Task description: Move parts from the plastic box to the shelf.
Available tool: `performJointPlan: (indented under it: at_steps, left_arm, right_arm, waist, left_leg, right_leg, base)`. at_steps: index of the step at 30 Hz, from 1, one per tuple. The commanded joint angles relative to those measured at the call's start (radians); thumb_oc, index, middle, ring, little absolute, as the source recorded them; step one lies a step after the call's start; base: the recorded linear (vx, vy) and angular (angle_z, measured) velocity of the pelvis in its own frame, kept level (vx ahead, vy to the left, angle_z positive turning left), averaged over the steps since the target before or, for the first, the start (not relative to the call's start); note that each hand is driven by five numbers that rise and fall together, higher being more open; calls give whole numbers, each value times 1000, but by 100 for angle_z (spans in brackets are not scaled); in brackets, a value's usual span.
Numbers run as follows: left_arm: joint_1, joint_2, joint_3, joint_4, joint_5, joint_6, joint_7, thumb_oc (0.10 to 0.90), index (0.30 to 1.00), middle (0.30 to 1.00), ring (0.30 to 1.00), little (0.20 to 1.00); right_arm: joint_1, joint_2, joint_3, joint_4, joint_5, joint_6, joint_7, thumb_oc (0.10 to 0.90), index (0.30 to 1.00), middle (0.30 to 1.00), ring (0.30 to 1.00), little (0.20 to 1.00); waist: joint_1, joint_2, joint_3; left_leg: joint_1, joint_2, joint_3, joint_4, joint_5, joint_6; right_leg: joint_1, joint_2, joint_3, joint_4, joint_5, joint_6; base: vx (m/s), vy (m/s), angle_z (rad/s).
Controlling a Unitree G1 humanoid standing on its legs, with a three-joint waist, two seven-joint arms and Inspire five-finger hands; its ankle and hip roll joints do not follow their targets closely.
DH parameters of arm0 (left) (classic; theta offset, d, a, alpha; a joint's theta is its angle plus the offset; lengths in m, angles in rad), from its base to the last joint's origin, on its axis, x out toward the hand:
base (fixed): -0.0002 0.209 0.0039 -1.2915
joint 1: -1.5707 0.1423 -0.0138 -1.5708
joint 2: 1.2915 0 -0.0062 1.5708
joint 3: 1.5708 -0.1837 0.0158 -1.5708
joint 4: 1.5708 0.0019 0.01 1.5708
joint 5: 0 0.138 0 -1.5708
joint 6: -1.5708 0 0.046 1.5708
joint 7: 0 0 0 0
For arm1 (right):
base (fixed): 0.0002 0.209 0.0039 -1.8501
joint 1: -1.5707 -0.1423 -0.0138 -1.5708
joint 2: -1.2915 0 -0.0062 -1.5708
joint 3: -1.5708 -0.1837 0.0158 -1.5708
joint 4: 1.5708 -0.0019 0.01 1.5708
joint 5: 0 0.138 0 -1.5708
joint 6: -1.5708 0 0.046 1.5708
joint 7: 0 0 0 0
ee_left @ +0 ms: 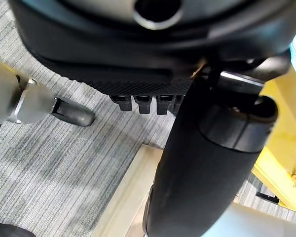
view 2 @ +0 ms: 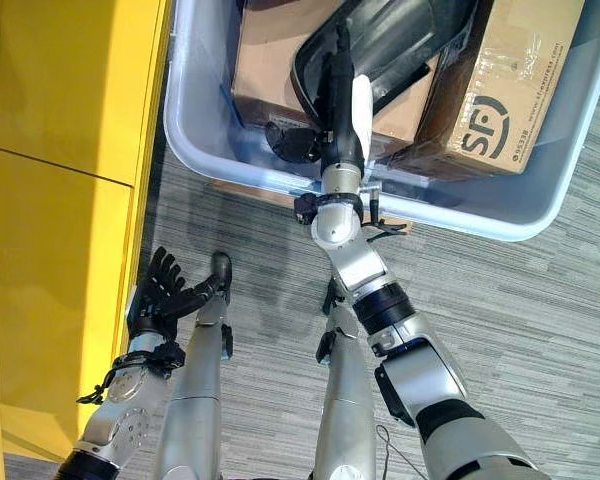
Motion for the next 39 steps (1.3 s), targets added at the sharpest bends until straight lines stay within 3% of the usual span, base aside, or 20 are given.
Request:
performJointPlan:
  at_steps: [1,2,4,5,7,8,10,11,12,13,15,17,18,20,21,22,25,28,29,39]
  left_arm:
    - [45,4,20,-131,9,-60,16,900,1000,1000,1000,1000]
    - [55,3,21,-128,10,-61,15,900,1000,1000,1000,1000]
    - [52,2,23,-132,10,-63,15,900,1000,1000,1000,1000]
    - [62,-1,22,-129,10,-63,14,900,1000,1000,1000,1000]
    - [59,-2,27,-132,13,-65,12,900,1000,1000,1000,1000]
    - [67,-3,29,-130,13,-65,13,900,1000,1000,1000,1000]
    - [63,-5,36,-134,15,-67,11,900,1000,1000,1000,1000]
    - [70,-7,35,-132,16,-67,11,900,1000,1000,1000,1000]
    - [66,-7,39,-134,18,-68,10,900,1000,1000,1000,1000]
    - [71,-7,36,-133,17,-67,10,900,1000,1000,1000,1000]
    - [73,-7,43,-137,19,-69,6,900,1000,1000,1000,1000]
    - [82,-9,44,-136,19,-71,4,900,1000,1000,1000,1000]
    - [79,-9,47,-138,19,-72,2,900,1000,1000,1000,1000]
    - [86,-9,49,-138,19,-72,1,900,1000,1000,1000,1000]
    - [84,-9,53,-143,18,-72,1,900,1000,1000,1000,1000]
    - [87,-9,53,-139,18,-72,1,900,1000,1000,1000,1000]
    - [82,-9,58,-142,17,-74,-1,900,1000,1000,1000,1000]
    - [85,-10,55,-141,17,-75,-1,900,1000,1000,1000,1000]
    - [79,-11,56,-141,16,-77,-2,900,1000,1000,1000,1000]
    - [71,-14,72,-146,25,-80,-9,900,1000,1000,1000,1000]
  right_arm:
    - [41,-110,-106,-7,9,19,-45,900,1000,1000,1000,1000]
    - [61,-120,-112,-11,7,20,-46,900,1000,1000,1000,1000]
    - [67,-131,-121,-18,1,21,-49,900,1000,1000,1000,1000]
    - [93,-150,-131,-28,-19,26,-54,900,1000,1000,1000,1000]
    - [106,-174,-145,-36,-45,32,-57,900,1000,1000,1000,1000]
    - [126,-185,-151,-41,-54,35,-58,900,1000,1000,1000,1000]
    - [144,-202,-169,-57,-72,37,-59,900,1000,1000,1000,1000]
    - [163,-208,-173,-66,-83,38,-60,900,1000,1000,1000,1000]
    - [166,-217,-181,-72,-91,38,-63,900,1000,1000,1000,1000]
    - [172,-216,-180,-71,-91,39,-63,900,1000,1000,1000,1000]
    - [195,-235,-196,-99,-109,37,-62,900,1000,1000,1000,1000]
    - [216,-248,-204,-114,-133,43,-60,900,1000,1000,1000,1000]
    - [215,-254,-208,-119,-140,43,-60,900,1000,1000,1000,1000]
    - [228,-262,-212,-128,-153,47,-57,900,1000,1000,1000,1000]
    - [222,-268,-214,-134,-162,49,-56,900,1000,1000,1000,1000]
    - [225,-272,-211,-137,-173,51,-54,900,1000,1000,1000,1000]
    - [213,-282,-210,-153,-193,53,-49,900,1000,1000,1000,1000]
    - [209,-283,-202,-159,-213,57,-43,900,1000,1000,1000,1000]
    - [192,-293,-188,-160,-242,64,-32,900,1000,1000,1000,1000]
    - [158,-335,-136,-159,-371,94,16,900,1000,1000,1000,1000]
  waist:
    - [-16,24,-12]
    - [-19,22,-12]
    - [-21,22,-12]
    - [-25,19,-12]
    - [-28,19,-12]
    - [-30,17,-12]
    - [-33,16,-12]
    - [-34,15,-12]
    - [-36,15,-12]
    - [-36,14,-12]
    - [-40,14,-12]
    - [-42,12,-12]
    - [-41,12,-12]
    - [-42,10,-12]
    - [-41,11,-12]
    - [-42,11,-12]
    - [-42,12,-12]
    - [-42,11,-12]
    - [-40,12,-12]
    - [-34,10,-12]
  left_leg:
    - [18,-5,35,7,-69,43]
    - [42,-5,31,12,-100,37]
    - [19,-5,35,9,-72,43]
    - [41,-5,32,15,-101,37]
    - [18,-4,36,9,-74,43]
    - [39,-3,31,16,-102,37]
    - [15,-2,34,13,-75,43]
    - [38,-1,30,18,-102,38]
    - [17,-1,34,13,-75,43]
    - [39,-1,29,17,-102,38]
    - [19,-1,34,10,-74,43]
    - [44,0,30,12,-100,37]
    - [23,1,35,8,-72,43]
    - [47,0,30,10,-99,38]
    - [26,1,34,7,-72,43]
    - [49,2,29,9,-99,37]
    - [29,2,33,7,-72,43]
    - [50,2,27,13,-100,38]
    - [30,2,34,10,-74,44]
    - [34,0,30,0,-70,45]
  right_leg:
    - [64,-37,23,113,-151,52]
    - [86,-37,28,120,-177,58]
    - [63,-36,25,115,-153,52]
    - [79,-36,30,125,-177,58]
    - [57,-35,25,117,-154,53]
    - [75,-35,30,126,-178,58]
    - [51,-34,28,121,-156,52]
    - [70,-33,33,132,-180,57]
    - [50,-33,29,124,-157,52]
    - [70,-32,34,132,-180,58]
    - [50,-31,30,125,-157,52]
    - [70,-29,37,134,-181,57]
    - [50,-30,31,127,-158,51]
    - [72,-30,36,134,-181,57]
    - [53,-30,31,126,-158,53]
    - [73,-30,36,133,-180,58]
    - [53,-30,33,128,-158,52]
    - [72,-29,37,137,-181,57]
    - [56,-30,31,131,-159,52]
    - [62,-30,27,126,-157,54]
  base:
    - [70,-35,0]
    - [70,-35,0]
    - [0,0,0]
    - [0,0,0]
    - [2,-20,-3]
    - [0,0,0]
    - [0,0,0]
    - [-69,-6,-3]
    - [64,-23,-3]
    - [-69,1,-2]
    - [0,0,0]
    - [31,-17,-1]
    - [0,0,0]
    - [0,0,0]
    - [0,0,0]
    - [-69,8,0]
    - [-2,-7,0]
    - [18,-8,1]
    - [-70,8,0]
    - [-8,1,0]
